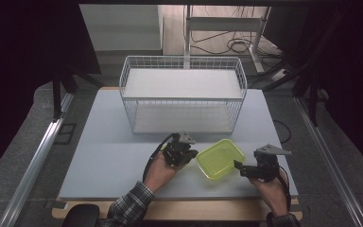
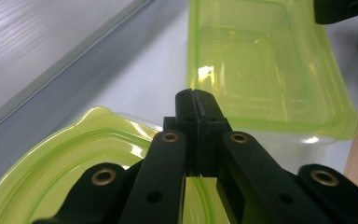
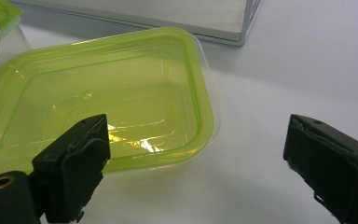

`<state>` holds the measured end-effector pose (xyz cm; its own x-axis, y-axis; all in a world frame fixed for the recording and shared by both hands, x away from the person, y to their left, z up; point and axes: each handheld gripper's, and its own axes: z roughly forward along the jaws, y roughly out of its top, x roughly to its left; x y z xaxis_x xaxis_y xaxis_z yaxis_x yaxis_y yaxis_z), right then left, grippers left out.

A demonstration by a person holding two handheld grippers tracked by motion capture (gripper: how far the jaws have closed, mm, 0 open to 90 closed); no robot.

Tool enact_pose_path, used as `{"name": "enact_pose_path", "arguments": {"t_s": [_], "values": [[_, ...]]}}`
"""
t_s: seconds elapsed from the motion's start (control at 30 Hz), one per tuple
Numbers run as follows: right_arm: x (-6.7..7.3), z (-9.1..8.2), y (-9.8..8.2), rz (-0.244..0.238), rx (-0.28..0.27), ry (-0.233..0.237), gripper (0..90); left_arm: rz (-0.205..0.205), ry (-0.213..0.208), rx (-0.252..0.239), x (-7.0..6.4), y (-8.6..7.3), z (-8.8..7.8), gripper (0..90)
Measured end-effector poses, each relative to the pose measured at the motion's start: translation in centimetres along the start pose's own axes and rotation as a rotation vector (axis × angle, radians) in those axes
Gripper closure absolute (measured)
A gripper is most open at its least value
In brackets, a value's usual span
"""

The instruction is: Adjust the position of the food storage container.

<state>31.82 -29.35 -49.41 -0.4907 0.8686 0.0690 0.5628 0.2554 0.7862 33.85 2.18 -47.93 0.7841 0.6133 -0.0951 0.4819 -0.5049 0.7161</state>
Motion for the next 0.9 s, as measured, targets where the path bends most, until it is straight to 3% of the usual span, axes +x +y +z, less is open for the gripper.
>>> {"name": "enact_pose_path", "arguments": {"t_s": [0.47, 0.9], "values": [[0.1, 0.0, 0.0, -0.008, 0.0, 0.001, 7.8, -0.049, 0.024, -0.008, 1.8, -2.9, -2.9, 89.9], [0.3, 0.1, 0.1, -0.017, 0.0, 0.008, 9.2, -0.114, 0.099, -0.011, 4.3, -5.5, -5.7, 89.9]]}}
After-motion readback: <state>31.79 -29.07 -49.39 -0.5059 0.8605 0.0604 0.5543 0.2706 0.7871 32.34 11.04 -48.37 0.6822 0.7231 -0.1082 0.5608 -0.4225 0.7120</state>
